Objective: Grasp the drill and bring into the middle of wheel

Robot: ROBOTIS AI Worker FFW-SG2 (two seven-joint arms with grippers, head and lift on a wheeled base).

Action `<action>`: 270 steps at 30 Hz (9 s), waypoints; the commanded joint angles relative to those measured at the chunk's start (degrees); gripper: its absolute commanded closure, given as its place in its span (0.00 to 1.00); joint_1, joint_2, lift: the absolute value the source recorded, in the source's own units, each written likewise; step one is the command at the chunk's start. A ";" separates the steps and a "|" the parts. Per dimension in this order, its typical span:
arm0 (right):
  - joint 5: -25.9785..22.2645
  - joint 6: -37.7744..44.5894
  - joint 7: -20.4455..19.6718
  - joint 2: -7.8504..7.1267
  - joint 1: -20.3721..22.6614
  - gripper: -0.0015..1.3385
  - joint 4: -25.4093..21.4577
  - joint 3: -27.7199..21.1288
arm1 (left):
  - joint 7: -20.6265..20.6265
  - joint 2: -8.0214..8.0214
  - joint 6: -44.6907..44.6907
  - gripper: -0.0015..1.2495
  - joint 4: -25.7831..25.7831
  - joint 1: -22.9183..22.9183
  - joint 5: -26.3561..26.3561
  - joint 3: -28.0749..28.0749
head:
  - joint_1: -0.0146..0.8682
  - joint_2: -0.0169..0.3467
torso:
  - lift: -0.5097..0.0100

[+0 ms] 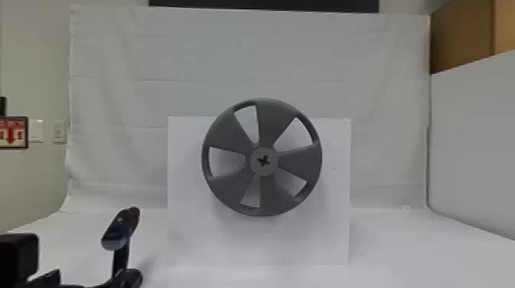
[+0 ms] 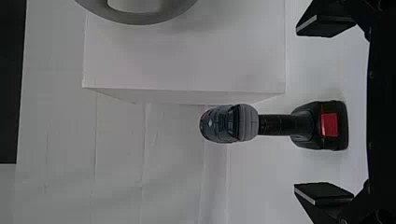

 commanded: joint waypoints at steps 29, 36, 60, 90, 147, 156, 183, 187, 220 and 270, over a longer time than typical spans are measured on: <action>0.62 0.00 0.00 0.26 -0.15 0.07 0.00 0.79 | 4.72 0.00 -0.04 0.09 1.15 -1.43 -0.26 -2.87 | 0.02 0.05 | 0.20; 0.88 0.00 0.00 0.35 -0.15 0.07 0.00 1.05 | 4.81 -0.26 -1.18 0.09 4.92 -3.19 0.00 -3.92 | 0.02 0.05 | 0.20; 1.06 0.00 0.00 0.09 -0.06 0.07 0.00 2.19 | 6.92 -0.70 -7.42 0.10 17.58 -10.22 -0.44 -5.94 | 0.02 0.05 | 0.20; 1.06 0.09 0.00 0.00 -0.06 0.07 0.00 2.72 | 9.73 -0.88 -14.19 0.11 31.20 -16.19 -3.25 -7.53 | 0.02 0.05 | 0.20; 1.32 0.18 0.00 0.35 0.03 0.08 0.00 3.51 | 12.90 -1.23 -16.30 0.80 37.80 -18.92 -5.71 -7.88 | 0.02 0.05 | 0.20; 1.41 0.18 0.00 0.44 0.29 0.08 0.00 3.34 | 15.62 -1.14 -17.44 0.98 37.18 -18.13 -4.92 -8.32 | 0.02 0.05 | 0.20; 1.41 0.27 0.00 0.53 0.73 0.08 0.00 2.19 | 8.77 -0.61 -13.31 0.98 23.56 -12.94 -7.21 -2.60 | 0.02 0.05 | 0.20; 1.23 0.27 0.00 0.62 0.73 0.08 0.00 1.84 | 8.68 0.09 -11.02 0.98 18.37 -11.62 -7.29 -3.57 | 0.02 0.05 | 0.20; 1.85 0.27 0.00 1.41 0.55 0.08 0.00 1.67 | 10.35 3.60 -2.06 0.98 -6.68 -6.96 -2.90 -16.75 | 0.02 0.05 | 0.20; 3.78 0.35 0.00 2.02 0.11 0.07 -0.09 2.28 | 12.99 2.20 1.11 0.98 0.09 -14.79 6.51 -27.92 | 0.02 0.05 | 0.20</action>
